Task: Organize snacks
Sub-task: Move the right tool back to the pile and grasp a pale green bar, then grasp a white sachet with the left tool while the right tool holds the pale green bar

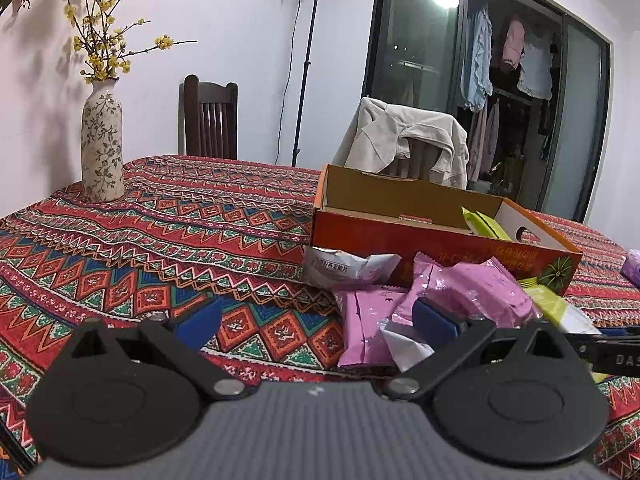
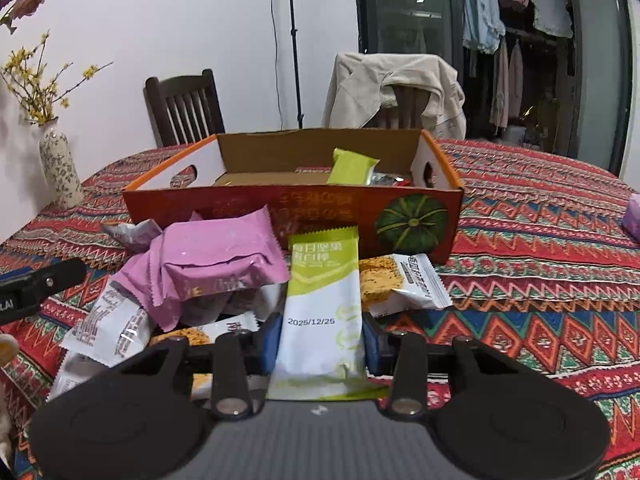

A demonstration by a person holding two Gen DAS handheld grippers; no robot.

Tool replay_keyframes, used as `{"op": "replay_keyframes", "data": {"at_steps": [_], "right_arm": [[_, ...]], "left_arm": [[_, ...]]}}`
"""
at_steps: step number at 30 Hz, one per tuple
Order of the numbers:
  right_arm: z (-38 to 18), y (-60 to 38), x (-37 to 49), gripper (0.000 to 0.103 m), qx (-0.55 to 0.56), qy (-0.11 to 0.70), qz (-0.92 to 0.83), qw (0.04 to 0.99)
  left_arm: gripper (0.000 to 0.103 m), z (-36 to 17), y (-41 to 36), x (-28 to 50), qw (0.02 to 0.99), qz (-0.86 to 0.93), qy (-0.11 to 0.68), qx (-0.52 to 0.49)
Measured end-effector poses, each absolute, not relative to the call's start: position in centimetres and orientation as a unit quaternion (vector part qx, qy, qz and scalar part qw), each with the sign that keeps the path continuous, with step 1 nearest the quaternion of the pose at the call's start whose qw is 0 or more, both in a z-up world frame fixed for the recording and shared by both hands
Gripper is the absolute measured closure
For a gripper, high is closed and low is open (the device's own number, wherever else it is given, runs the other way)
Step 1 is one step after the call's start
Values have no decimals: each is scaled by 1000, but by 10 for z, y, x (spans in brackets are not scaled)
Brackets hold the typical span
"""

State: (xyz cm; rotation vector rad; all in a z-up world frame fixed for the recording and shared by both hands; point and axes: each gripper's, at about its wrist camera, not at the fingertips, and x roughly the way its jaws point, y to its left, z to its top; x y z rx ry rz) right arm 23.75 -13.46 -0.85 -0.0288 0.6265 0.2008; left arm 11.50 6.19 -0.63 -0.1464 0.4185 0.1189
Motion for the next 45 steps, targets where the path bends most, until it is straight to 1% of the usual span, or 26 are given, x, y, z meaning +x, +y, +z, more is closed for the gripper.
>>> {"op": "replay_keyframes", "data": {"at_steps": [7, 18, 28, 32, 35, 37, 39, 41, 42, 45], "right_arm": [[-3, -146, 222, 63, -9, 279, 97, 955], [-2, -155, 209, 63, -6, 256, 99, 961], [-2, -160, 203, 63, 2, 250, 113, 962], [-3, -165, 201, 63, 9, 250, 114, 962], [-4, -168, 201, 63, 13, 249, 115, 961], [-4, -169, 200, 63, 16, 248, 115, 962], [-4, -170, 200, 64, 18, 247, 116, 962], [-4, -172, 199, 65, 22, 245, 117, 962], [-3, -171, 199, 65, 23, 244, 117, 962], [-3, -171, 197, 65, 23, 242, 118, 963]], "left_arm": [[0, 1, 55, 112, 973, 54, 214, -63], [0, -2, 19, 118, 966, 34, 253, -40], [0, -7, -14, 123, 963, 53, 262, 23], [9, -11, -21, 127, 960, 55, 270, 39], [24, -15, -20, 130, 956, 54, 286, 33], [31, -18, -16, 132, 953, 51, 299, 18], [49, -20, -12, 132, 951, 45, 307, 2], [50, -20, -8, 131, 950, 43, 310, -14], [53, -20, -7, 130, 950, 47, 307, -17], [57, -19, -7, 126, 952, 46, 302, -19]]}}
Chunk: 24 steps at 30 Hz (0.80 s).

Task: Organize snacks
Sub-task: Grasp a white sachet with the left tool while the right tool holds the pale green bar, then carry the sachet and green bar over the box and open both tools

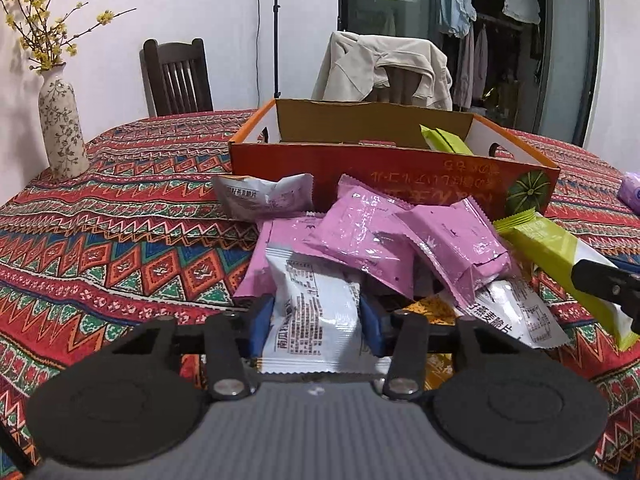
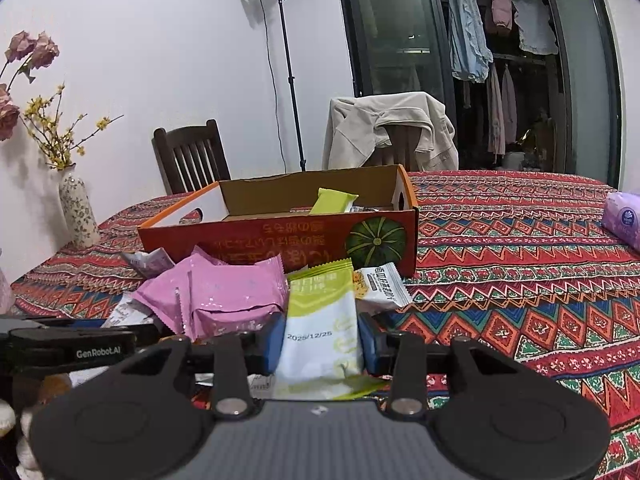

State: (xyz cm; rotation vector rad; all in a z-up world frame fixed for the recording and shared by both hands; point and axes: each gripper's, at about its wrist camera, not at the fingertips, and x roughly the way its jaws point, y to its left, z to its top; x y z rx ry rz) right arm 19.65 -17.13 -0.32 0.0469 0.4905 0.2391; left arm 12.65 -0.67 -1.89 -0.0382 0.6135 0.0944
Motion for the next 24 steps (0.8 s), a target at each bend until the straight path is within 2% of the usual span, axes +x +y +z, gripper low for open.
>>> {"op": "replay_keyframes", "data": {"at_steps": [24], "right_arm": [[12, -168, 181, 65, 17, 217, 118, 969]], "left_arm": [[58, 21, 10, 89, 972, 29, 230, -37]]}}
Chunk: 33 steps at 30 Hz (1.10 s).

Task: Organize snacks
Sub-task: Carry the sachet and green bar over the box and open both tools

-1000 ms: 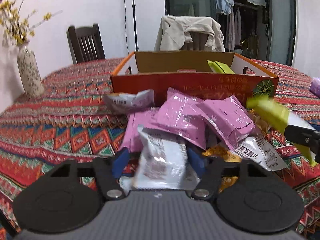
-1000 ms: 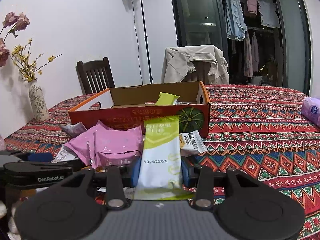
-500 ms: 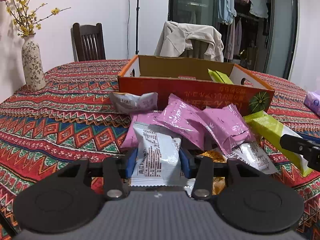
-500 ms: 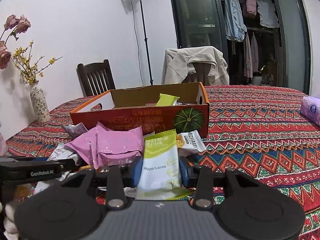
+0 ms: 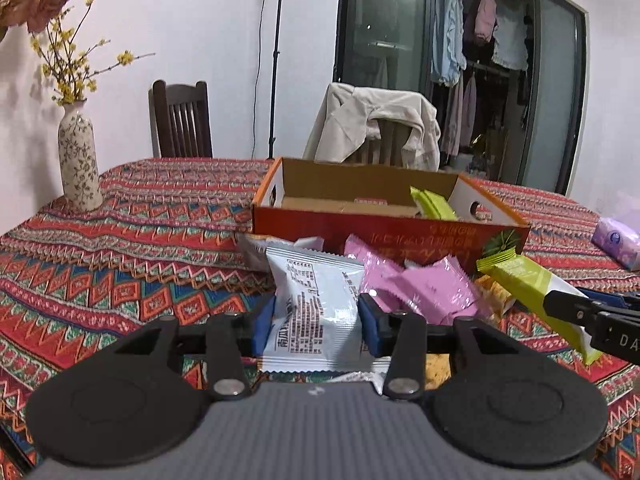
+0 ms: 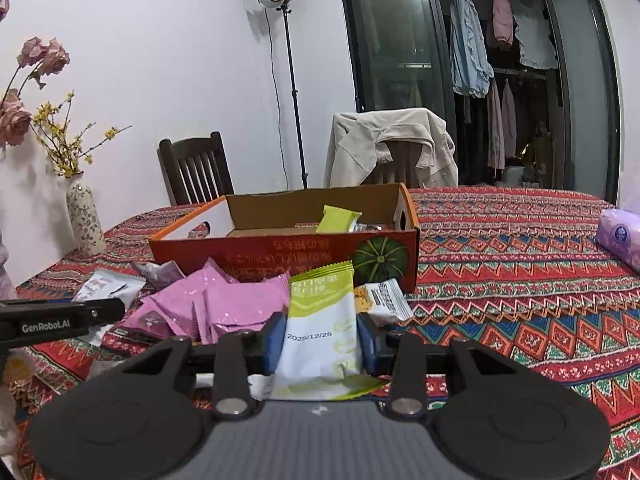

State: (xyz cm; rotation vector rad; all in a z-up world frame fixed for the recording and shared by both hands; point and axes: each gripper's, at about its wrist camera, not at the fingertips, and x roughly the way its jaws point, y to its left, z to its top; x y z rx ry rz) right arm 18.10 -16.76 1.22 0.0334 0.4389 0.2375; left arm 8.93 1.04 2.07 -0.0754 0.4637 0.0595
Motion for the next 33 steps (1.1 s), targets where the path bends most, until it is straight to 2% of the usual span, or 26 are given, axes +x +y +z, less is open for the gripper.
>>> {"op": "replay_keyframes", "data": {"at_steps": [9, 22, 33], "right_arm": [[35, -164, 200, 65, 9, 192, 114, 975], [81, -149, 284, 65, -4, 154, 116, 981], [74, -144, 362, 65, 21, 168, 96, 981]], "left_arm": [[58, 45, 2, 116, 980, 3, 199, -22], [58, 94, -14, 200, 988, 8, 154, -14], [58, 91, -11, 280, 985, 53, 158, -39]]}}
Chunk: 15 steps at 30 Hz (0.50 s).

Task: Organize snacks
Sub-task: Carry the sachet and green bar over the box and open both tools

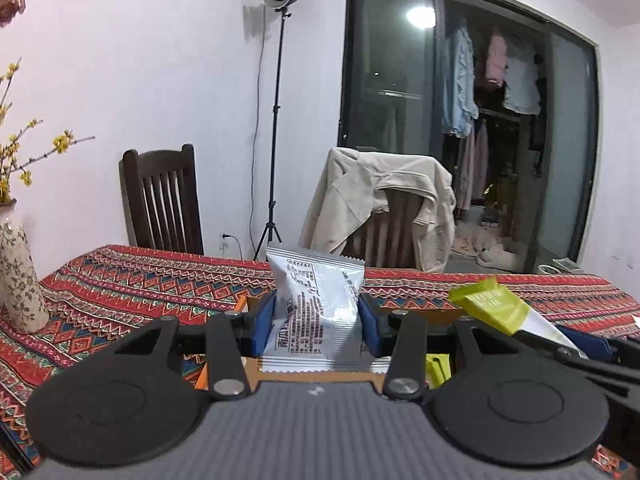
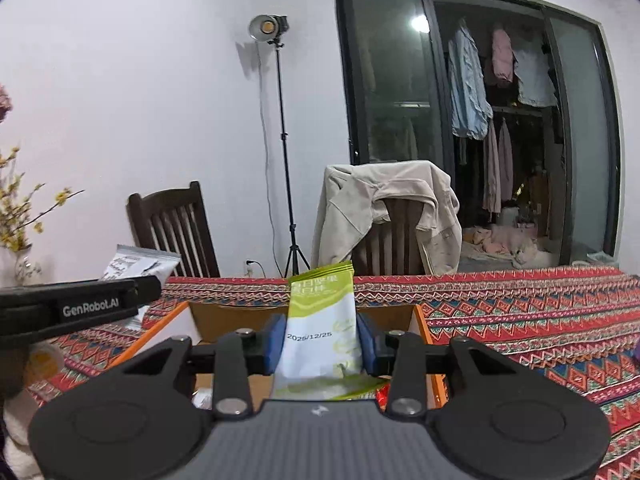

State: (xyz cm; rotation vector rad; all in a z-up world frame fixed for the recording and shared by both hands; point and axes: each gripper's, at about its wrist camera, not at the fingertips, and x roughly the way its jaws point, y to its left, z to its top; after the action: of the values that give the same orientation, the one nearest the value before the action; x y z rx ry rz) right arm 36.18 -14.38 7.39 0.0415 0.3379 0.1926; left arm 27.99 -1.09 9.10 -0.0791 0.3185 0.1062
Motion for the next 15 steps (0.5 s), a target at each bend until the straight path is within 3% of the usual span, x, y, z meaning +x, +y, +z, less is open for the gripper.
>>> {"op": "replay_keyframes", "data": {"at_steps": [15], "right_arm": [[34, -147, 396, 65, 12, 196, 92, 976]], "left_arm": [[56, 47, -4, 304, 978, 58, 201, -21]]}}
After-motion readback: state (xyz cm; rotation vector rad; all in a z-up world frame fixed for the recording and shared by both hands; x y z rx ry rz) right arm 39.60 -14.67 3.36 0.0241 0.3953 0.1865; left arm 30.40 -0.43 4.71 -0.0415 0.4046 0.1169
